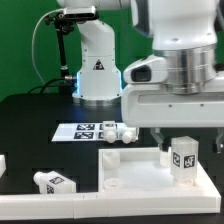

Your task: Assemble one leg

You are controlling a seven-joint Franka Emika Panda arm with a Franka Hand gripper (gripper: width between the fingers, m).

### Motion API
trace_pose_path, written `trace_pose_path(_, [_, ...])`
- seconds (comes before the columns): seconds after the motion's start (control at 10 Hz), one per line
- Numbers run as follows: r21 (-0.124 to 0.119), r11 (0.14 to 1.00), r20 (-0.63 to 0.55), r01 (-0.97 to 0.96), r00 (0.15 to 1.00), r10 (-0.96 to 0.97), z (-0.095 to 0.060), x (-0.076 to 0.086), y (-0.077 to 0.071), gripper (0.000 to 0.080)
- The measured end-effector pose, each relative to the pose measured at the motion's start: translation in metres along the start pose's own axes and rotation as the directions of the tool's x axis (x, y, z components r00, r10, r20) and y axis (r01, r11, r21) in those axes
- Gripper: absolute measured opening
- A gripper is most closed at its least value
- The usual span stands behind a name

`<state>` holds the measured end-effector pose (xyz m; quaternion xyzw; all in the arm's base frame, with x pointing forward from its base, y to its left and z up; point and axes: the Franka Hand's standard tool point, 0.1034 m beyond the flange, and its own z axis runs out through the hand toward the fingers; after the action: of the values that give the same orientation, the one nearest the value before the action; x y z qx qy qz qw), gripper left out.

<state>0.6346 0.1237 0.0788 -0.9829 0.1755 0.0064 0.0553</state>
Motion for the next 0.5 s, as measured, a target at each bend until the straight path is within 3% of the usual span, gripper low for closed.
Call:
trace_pose_path(0.3, [-0.001, 0.999, 0.000, 0.043, 0.999, -0.043, 0.0000, 0.0006, 0.0010, 0.0649])
trace_pose_path(0.5, [-0.020, 0.952, -0.007, 0.305, 0.952, -0.305, -0.0008, 0.0047, 0.0040, 0.0649])
